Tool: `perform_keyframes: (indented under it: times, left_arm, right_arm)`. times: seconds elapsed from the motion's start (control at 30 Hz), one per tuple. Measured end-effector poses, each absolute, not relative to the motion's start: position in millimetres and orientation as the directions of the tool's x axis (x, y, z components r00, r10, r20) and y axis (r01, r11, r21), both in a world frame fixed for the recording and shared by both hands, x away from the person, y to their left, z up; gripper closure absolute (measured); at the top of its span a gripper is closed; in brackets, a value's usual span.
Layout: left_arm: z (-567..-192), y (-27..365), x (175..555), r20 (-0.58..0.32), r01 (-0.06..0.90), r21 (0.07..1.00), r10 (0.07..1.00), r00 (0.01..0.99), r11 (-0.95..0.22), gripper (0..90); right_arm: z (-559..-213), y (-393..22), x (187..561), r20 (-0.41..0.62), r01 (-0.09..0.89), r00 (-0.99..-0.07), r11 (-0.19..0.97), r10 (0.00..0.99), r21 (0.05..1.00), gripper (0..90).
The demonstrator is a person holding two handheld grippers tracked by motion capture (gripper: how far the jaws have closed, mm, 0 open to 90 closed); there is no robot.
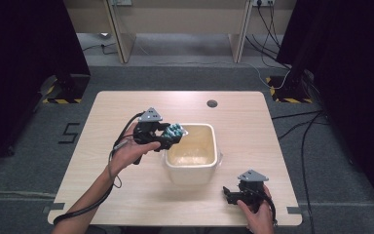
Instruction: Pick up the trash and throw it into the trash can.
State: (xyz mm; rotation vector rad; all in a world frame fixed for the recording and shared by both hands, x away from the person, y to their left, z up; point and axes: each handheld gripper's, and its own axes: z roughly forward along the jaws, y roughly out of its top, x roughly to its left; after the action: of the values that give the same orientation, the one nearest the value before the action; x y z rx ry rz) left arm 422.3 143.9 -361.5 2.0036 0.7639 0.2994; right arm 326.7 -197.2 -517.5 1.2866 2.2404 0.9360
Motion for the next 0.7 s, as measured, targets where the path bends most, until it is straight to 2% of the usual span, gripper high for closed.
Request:
perform_keyframes:
  times: [0.7]
  left_arm:
    - [-376, 106, 425, -0.105, 0.4, 0.817, 0.576, 0.811, -0.415, 33.7]
  right_arm:
    - [-518, -197, 326, -0.009, 0.601, -0.501, 0.355, 0.865, 0.716, 9.6]
